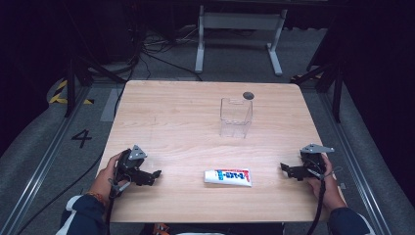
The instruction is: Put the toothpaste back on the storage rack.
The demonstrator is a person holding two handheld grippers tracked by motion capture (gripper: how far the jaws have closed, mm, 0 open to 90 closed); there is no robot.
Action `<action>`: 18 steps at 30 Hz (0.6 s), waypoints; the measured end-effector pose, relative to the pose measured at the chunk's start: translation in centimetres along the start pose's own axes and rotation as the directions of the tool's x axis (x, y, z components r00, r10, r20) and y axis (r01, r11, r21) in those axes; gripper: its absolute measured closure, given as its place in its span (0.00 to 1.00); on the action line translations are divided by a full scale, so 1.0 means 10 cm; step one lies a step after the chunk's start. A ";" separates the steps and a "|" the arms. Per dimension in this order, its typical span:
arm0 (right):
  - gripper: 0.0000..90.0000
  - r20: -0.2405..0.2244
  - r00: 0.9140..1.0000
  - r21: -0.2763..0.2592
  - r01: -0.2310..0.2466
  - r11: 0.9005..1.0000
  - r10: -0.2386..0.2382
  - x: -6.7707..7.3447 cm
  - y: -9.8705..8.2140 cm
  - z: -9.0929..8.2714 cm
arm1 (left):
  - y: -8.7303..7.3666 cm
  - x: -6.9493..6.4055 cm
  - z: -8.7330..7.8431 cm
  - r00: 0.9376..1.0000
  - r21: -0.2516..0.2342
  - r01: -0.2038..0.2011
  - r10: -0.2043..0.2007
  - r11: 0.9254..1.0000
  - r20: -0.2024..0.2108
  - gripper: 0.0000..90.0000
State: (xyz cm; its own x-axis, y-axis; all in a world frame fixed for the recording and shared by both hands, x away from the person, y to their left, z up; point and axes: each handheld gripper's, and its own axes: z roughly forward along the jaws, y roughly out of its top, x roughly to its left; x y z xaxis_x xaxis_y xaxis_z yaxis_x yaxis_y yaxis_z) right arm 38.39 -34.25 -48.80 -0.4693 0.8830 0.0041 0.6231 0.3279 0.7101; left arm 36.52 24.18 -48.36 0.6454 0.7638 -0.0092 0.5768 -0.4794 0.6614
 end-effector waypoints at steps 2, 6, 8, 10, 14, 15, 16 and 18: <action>0.00 0.000 1.000 0.000 0.000 1.000 0.000 0.00 0.00 0.00 | 0.00 0.00 0.00 1.000 -0.001 -0.001 0.001 1.000 0.001 0.00; 0.00 0.000 1.000 0.000 0.000 1.000 0.000 0.00 0.00 0.00 | 0.00 0.02 -0.01 1.000 0.006 -0.017 0.017 1.000 0.014 0.00; 0.00 0.000 1.000 0.000 0.000 1.000 0.000 0.00 0.00 0.00 | 0.00 0.04 0.00 0.999 0.003 -0.035 0.035 0.999 0.029 0.00; 0.00 0.000 1.000 0.000 0.000 1.000 0.000 0.00 0.00 0.00 | 0.01 0.07 0.00 0.998 0.005 -0.051 0.051 0.999 0.042 0.00; 0.00 0.000 1.000 0.000 0.000 1.000 0.000 0.00 0.00 0.00 | 0.01 0.07 0.00 0.997 0.008 -0.057 0.057 0.998 0.048 0.00; 0.00 0.000 1.000 0.000 0.000 1.000 0.000 0.00 0.00 0.00 | 0.00 0.07 -0.01 0.997 0.005 -0.063 0.062 0.998 0.047 0.01; 0.00 0.000 1.000 0.000 0.000 1.000 0.000 0.00 0.00 0.00 | 0.00 0.07 -0.01 0.996 0.010 -0.065 0.065 0.998 0.056 0.01; 0.00 0.000 1.000 0.000 0.000 1.000 0.000 0.00 0.00 0.00 | 0.02 0.08 -0.02 0.995 0.035 -0.081 0.078 0.996 0.064 0.01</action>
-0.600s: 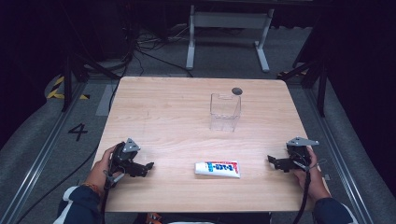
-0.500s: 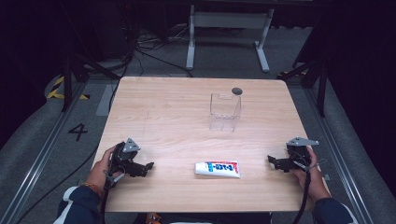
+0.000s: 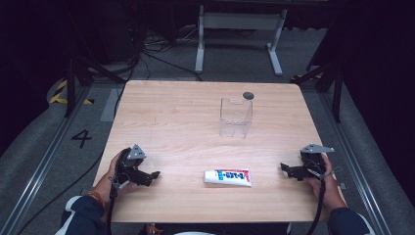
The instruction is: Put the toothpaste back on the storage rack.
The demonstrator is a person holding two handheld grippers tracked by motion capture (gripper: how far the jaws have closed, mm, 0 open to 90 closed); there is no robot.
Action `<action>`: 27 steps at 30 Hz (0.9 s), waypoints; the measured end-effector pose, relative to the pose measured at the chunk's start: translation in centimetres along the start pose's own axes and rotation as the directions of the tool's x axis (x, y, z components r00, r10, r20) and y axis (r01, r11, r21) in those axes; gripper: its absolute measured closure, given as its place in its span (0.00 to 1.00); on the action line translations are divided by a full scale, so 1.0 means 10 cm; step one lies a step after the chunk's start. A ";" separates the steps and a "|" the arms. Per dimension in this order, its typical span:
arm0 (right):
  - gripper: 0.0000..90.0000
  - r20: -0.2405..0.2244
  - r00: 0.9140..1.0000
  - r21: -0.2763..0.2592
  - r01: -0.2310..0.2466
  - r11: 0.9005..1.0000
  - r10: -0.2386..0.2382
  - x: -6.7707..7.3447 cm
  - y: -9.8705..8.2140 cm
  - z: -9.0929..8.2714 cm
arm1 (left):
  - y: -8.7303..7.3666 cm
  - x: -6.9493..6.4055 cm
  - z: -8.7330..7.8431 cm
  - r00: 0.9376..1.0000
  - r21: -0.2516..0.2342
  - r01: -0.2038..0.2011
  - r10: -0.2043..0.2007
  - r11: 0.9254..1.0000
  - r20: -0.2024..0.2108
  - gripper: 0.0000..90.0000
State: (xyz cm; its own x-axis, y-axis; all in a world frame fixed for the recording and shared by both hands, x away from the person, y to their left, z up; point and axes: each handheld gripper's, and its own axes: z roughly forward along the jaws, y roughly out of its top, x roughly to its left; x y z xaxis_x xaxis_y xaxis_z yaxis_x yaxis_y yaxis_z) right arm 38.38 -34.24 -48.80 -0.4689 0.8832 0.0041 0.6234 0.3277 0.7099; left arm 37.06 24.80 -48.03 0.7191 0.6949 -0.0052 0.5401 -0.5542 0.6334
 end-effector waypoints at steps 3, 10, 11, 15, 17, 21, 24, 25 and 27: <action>0.00 0.000 1.000 0.000 0.001 1.000 -0.001 0.00 0.00 0.00 | 0.03 0.01 -0.03 0.999 0.032 -0.038 0.037 0.999 0.023 0.03; 0.00 0.000 1.000 0.000 0.000 1.000 0.000 0.00 0.00 0.00 | 0.16 -0.08 -0.05 0.992 0.074 -0.116 0.112 0.990 0.063 0.19; 0.00 0.000 1.000 0.000 0.001 1.000 -0.001 0.00 0.00 0.00 | 0.19 -0.11 -0.05 0.989 0.078 -0.127 0.120 0.989 0.087 0.22; 0.00 0.000 1.000 0.000 0.000 1.000 0.000 0.00 0.00 0.00 | 0.26 -0.18 -0.07 0.984 0.067 -0.161 0.155 0.985 0.093 0.22; 0.00 0.000 1.000 -0.001 0.001 1.000 -0.001 0.00 0.00 0.00 | 0.35 -0.26 -0.06 0.978 0.058 -0.183 0.176 0.981 0.114 0.22; 0.00 0.000 1.000 0.000 0.000 1.000 0.000 0.00 0.00 0.00 | 0.43 -0.34 -0.04 0.969 0.056 -0.213 0.204 0.975 0.137 0.22; 0.00 0.000 1.000 0.000 0.000 1.000 0.000 0.00 0.00 0.00 | 0.52 -0.41 -0.01 0.960 0.051 -0.241 0.230 0.969 0.161 0.22; 0.00 0.000 1.000 0.000 0.000 1.000 0.000 0.00 0.00 0.00 | 0.56 -0.43 -0.01 0.955 0.051 -0.254 0.242 0.966 0.169 0.22; 0.00 -0.001 1.000 0.001 -0.002 1.000 0.002 0.00 0.00 0.00 | 0.63 -0.49 0.01 0.947 0.043 -0.277 0.265 0.960 0.180 0.22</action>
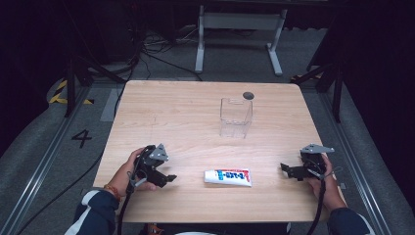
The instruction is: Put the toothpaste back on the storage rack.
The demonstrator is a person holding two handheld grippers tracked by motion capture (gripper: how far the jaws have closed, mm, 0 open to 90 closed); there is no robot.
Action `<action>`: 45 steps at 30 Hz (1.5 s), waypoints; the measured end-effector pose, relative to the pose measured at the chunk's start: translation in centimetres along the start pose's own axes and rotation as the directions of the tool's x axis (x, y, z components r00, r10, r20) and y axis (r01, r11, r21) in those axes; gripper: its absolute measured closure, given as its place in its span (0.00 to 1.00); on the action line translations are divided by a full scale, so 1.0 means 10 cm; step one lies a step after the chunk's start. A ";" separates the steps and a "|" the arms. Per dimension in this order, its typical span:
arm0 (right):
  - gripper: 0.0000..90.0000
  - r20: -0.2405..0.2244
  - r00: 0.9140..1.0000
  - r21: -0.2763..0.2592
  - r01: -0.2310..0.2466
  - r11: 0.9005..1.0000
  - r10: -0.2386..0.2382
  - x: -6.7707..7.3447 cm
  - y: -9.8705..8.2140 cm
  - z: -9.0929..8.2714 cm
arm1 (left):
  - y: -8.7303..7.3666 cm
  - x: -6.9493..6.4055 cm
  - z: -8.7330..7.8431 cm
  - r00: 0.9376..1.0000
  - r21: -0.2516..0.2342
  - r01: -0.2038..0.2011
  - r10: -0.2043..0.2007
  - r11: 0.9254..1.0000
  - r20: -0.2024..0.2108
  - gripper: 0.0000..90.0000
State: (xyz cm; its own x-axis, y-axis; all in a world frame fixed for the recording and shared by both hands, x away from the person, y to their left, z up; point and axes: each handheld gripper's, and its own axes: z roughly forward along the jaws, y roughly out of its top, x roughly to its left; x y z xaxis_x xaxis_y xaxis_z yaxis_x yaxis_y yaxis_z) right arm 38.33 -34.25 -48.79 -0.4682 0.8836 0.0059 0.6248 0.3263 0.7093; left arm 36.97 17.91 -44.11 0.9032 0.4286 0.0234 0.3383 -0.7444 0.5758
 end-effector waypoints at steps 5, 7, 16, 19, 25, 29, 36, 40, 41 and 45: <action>0.00 0.000 1.000 -0.001 0.000 1.000 0.000 0.00 0.00 0.00 | 0.19 -0.07 0.05 0.999 -0.006 -0.044 0.044 0.999 0.029 0.22; 0.00 0.000 1.000 -0.001 0.000 1.000 0.000 0.00 0.00 0.00 | 0.27 -0.10 0.08 0.997 -0.005 -0.060 0.060 0.998 0.040 0.22; 0.00 -0.001 1.000 -0.002 0.001 1.000 -0.001 0.00 -0.01 0.00 | 0.55 -0.19 0.17 0.991 -0.032 -0.105 0.107 0.994 0.080 0.22; 0.00 -0.001 1.000 -0.002 0.002 1.000 -0.002 0.00 -0.01 0.00 | 0.65 -0.23 0.20 0.987 -0.039 -0.126 0.129 0.991 0.095 0.22; 0.00 -0.001 1.000 -0.002 0.002 1.000 -0.002 0.00 -0.01 0.00 | 0.85 -0.29 0.32 0.976 -0.051 -0.158 0.164 0.986 0.144 0.23; 0.00 -0.002 1.000 -0.003 0.001 1.000 -0.001 0.00 -0.01 0.00 | 0.99 -0.34 0.43 0.966 -0.023 -0.188 0.189 0.982 0.178 0.23; 0.00 -0.002 1.000 -0.003 0.001 1.000 -0.001 0.00 -0.01 0.00 | 1.28 -0.44 0.66 0.939 0.063 -0.269 0.247 0.961 0.240 0.23; 0.00 -0.003 1.000 -0.003 0.002 1.000 -0.002 0.00 -0.01 -0.01 | 1.40 -0.50 0.78 0.922 0.101 -0.312 0.275 0.945 0.271 0.23; 0.00 -0.003 1.000 -0.003 0.002 1.000 -0.002 0.00 -0.01 -0.01 | 1.42 -0.51 0.82 0.918 0.113 -0.322 0.281 0.940 0.280 0.23; 0.00 -0.003 1.000 -0.004 0.002 1.000 -0.002 0.00 -0.01 -0.01 | 1.50 -0.55 0.95 0.907 0.155 -0.351 0.294 0.924 0.303 0.24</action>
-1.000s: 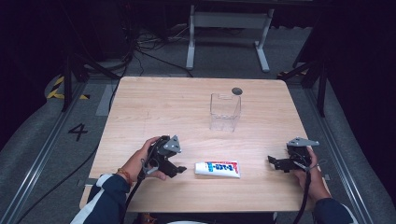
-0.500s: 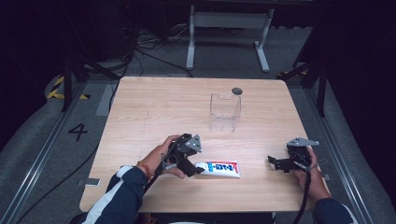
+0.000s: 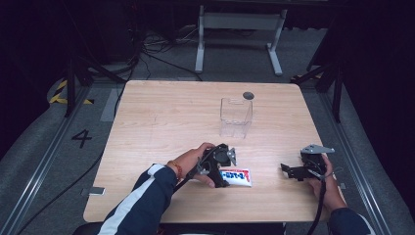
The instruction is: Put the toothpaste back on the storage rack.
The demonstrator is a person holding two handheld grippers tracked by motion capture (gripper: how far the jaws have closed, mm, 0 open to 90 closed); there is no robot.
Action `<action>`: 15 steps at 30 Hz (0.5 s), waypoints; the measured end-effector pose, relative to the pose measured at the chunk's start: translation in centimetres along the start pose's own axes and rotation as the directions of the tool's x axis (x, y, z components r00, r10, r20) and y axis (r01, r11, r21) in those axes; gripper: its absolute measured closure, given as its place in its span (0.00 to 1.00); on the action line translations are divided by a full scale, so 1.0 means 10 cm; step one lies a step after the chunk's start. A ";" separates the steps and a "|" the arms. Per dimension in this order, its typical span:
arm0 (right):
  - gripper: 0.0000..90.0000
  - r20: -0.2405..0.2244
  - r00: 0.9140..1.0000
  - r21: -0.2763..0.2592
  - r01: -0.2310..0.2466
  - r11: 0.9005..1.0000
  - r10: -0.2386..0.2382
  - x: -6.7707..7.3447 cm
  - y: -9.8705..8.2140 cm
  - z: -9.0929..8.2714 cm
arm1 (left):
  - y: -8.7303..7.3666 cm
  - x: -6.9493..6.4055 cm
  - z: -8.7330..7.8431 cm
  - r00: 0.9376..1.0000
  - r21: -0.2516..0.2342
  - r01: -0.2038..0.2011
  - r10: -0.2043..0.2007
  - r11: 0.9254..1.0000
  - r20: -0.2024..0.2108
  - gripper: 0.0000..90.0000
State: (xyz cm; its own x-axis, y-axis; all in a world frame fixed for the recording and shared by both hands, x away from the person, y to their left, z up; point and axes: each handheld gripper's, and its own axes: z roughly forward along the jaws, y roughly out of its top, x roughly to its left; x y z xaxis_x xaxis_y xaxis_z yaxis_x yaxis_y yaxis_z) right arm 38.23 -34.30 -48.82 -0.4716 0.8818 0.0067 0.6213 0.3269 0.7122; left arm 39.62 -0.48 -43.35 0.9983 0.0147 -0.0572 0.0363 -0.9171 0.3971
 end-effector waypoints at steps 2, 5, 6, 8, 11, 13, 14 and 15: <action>0.00 -0.001 1.000 0.001 0.003 1.000 -0.003 0.00 0.00 0.00 | 0.04 0.02 0.05 1.000 0.012 -0.002 0.002 1.000 0.009 0.24; 0.00 0.000 1.000 0.001 0.004 1.000 -0.004 0.00 0.00 0.00 | 0.11 0.04 0.12 1.000 0.038 -0.012 0.011 0.999 0.029 0.24; 0.00 0.000 1.000 0.001 0.004 1.000 -0.004 0.00 0.00 0.00 | 0.11 0.04 0.12 1.000 0.038 -0.012 0.011 0.999 0.029 0.25; 0.00 -0.001 1.000 0.001 0.004 1.000 -0.004 0.00 0.00 0.00 | 0.16 0.05 0.18 0.999 0.062 -0.012 0.010 0.998 0.037 0.26; 0.00 -0.001 1.000 0.000 0.000 1.000 0.000 0.00 0.00 0.00 | 0.22 0.07 0.26 0.999 0.106 -0.032 0.028 0.994 0.040 0.28; 0.00 -0.001 1.000 0.001 0.003 1.000 -0.003 0.00 0.00 0.00 | 0.26 0.08 0.28 0.999 0.099 -0.025 0.021 0.995 0.042 0.27; 0.00 -0.001 1.000 0.000 0.001 1.000 -0.001 0.00 0.00 0.00 | 0.29 0.09 0.29 0.998 0.099 -0.030 0.025 0.995 0.051 0.28; 0.00 -0.001 1.000 0.000 0.002 1.000 -0.002 0.00 0.00 0.00 | 0.31 0.09 0.30 0.998 0.091 -0.038 0.034 0.995 0.043 0.29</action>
State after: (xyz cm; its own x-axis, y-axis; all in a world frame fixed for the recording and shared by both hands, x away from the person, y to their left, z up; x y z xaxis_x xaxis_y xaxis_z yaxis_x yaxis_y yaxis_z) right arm 38.23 -34.32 -48.82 -0.4734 0.8808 0.0055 0.6204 0.3290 0.7120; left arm 40.54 -4.52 -44.94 0.9959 -0.0339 -0.0834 -0.0061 -0.9494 0.3140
